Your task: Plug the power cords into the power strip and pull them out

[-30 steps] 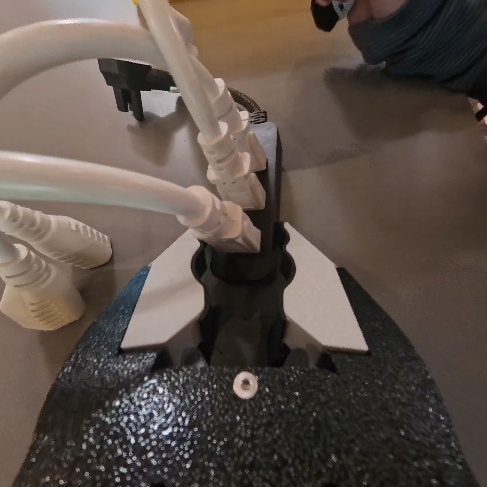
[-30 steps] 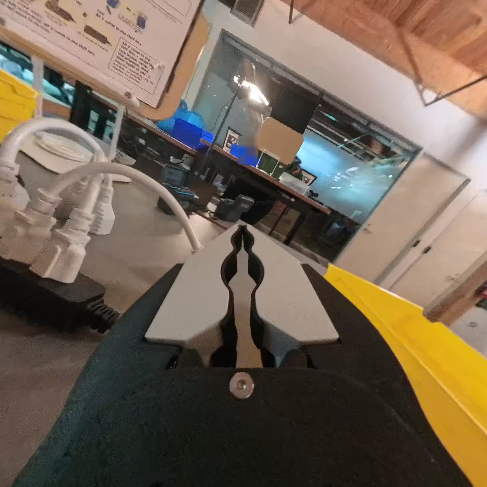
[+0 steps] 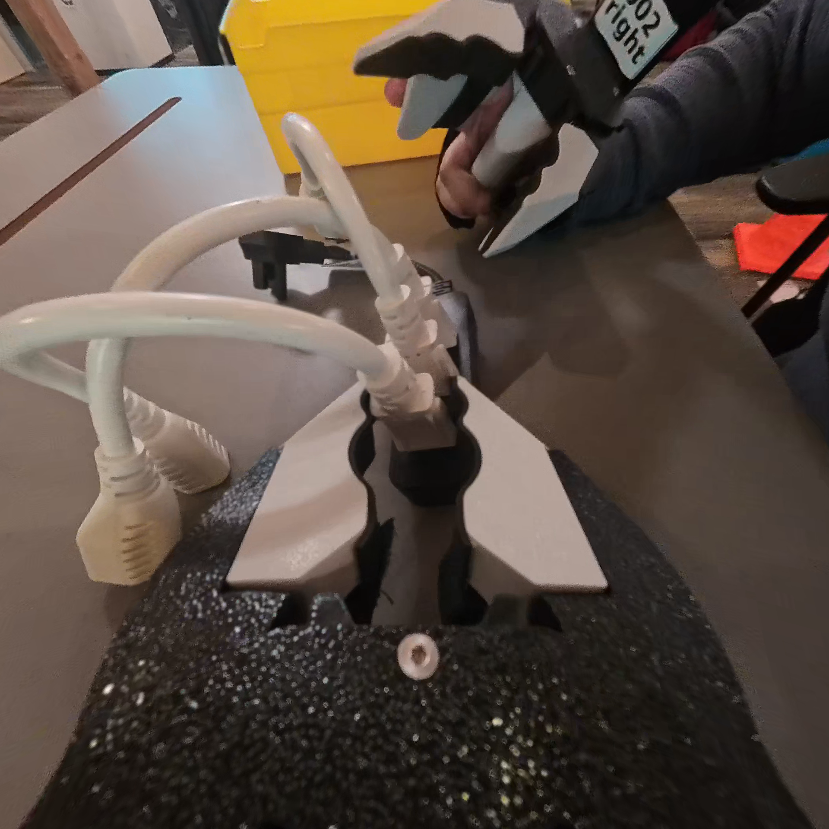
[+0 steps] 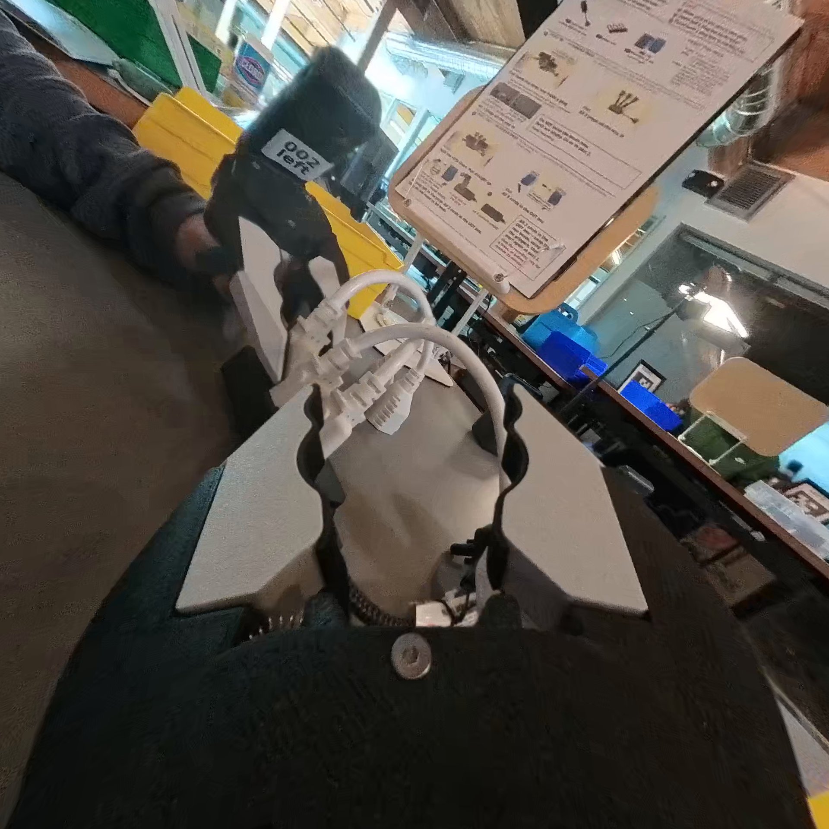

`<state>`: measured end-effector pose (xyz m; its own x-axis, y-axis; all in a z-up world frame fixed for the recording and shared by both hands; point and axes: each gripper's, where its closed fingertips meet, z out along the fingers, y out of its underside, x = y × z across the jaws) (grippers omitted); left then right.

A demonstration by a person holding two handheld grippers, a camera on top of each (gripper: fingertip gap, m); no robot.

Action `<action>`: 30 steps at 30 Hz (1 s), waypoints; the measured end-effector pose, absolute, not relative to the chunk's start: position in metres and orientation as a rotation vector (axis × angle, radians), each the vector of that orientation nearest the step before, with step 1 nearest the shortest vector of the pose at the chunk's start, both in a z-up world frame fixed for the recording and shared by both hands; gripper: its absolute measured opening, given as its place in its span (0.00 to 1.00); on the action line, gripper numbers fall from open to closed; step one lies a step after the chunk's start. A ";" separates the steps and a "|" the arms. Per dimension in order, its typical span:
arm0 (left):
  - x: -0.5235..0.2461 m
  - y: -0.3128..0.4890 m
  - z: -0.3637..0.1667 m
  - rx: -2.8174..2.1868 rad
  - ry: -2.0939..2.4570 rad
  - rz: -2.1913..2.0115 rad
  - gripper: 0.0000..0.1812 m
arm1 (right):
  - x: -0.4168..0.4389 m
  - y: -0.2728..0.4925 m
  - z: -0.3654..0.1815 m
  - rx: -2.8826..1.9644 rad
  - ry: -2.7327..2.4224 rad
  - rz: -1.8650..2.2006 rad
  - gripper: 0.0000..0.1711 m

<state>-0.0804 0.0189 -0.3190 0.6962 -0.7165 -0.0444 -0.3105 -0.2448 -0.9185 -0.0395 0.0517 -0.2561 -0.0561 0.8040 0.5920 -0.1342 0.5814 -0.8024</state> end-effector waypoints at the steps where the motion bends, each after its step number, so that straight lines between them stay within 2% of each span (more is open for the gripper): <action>1: -0.078 0.021 -0.319 -1.838 0.805 -0.469 0.16 | -0.042 0.053 -0.255 -0.604 -1.427 0.858 0.47; 7: -0.085 0.052 -0.320 -1.877 0.674 -0.329 0.16 | -0.063 0.078 -0.246 -0.585 -1.363 0.871 0.44; 11: -0.104 0.092 -0.321 -1.905 0.538 -0.162 0.16 | -0.070 0.115 -0.236 -0.662 -1.239 0.778 0.34; 16: -0.122 0.137 -0.318 -1.933 0.373 -0.086 0.17 | -0.082 0.141 -0.240 -0.776 -1.216 0.798 0.33; 18: -0.120 0.137 -0.319 -1.935 0.384 -0.095 0.20 | -0.083 0.145 -0.244 -0.816 -1.226 0.825 0.32; 20: -0.122 0.126 -0.321 -1.944 0.412 -0.067 0.34 | -0.084 0.146 -0.249 -0.858 -1.246 0.858 0.30; 21: -0.124 0.118 -0.322 -1.946 0.437 -0.046 0.37 | -0.084 0.145 -0.251 -0.865 -1.261 0.868 0.28; 30: -0.123 0.102 -0.333 -1.990 0.532 -0.085 0.34 | -0.094 0.115 -0.277 -0.923 -1.485 0.883 0.19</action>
<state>-0.1232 0.1021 -0.3327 0.8996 -0.4027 -0.1688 -0.3300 -0.3738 -0.8668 -0.0940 0.1151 -0.2769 -0.0727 0.9096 0.4090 0.0750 0.4139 -0.9072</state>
